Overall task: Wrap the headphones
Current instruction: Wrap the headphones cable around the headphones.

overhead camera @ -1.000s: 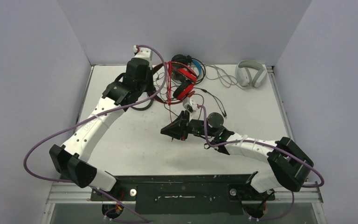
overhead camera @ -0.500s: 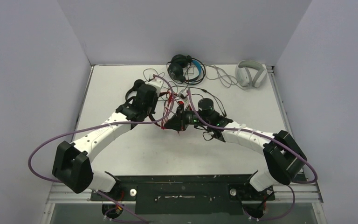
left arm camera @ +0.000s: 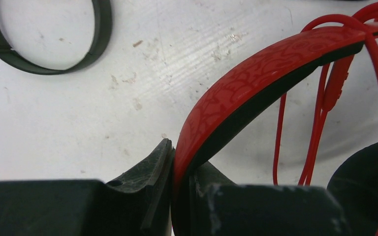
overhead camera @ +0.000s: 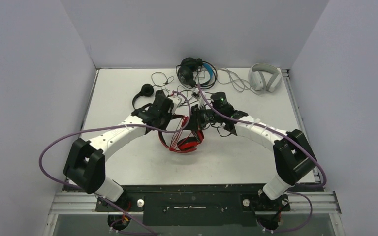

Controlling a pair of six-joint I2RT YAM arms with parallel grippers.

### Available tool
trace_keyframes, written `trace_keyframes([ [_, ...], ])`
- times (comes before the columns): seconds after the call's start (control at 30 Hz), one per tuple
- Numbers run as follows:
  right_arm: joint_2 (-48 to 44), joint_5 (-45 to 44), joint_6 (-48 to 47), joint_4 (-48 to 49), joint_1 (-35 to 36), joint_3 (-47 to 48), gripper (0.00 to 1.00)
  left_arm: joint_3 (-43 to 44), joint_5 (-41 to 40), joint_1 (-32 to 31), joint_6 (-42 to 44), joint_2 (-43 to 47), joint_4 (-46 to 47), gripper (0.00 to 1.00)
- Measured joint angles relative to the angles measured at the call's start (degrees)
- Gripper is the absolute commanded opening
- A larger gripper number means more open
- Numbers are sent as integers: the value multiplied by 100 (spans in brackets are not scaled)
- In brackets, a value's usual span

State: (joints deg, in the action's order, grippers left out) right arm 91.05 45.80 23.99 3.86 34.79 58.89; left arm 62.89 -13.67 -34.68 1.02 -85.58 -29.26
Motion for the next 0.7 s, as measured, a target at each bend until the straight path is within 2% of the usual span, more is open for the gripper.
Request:
trace_keyframes([
  [0.17,212,-28,-380,-699,-31,251,11,411,221,-13,-186,-350,-640,0],
  [0.3,214,-144,-564,-929,-31,352,7,713,407,-13,-341,-551,-1060,0],
  [0.47,214,-293,-632,-979,-39,391,0,920,859,-11,-570,-767,-1314,0],
  [0.7,212,-442,-599,-767,-63,389,0,949,1353,-2,-857,-824,-1335,0],
])
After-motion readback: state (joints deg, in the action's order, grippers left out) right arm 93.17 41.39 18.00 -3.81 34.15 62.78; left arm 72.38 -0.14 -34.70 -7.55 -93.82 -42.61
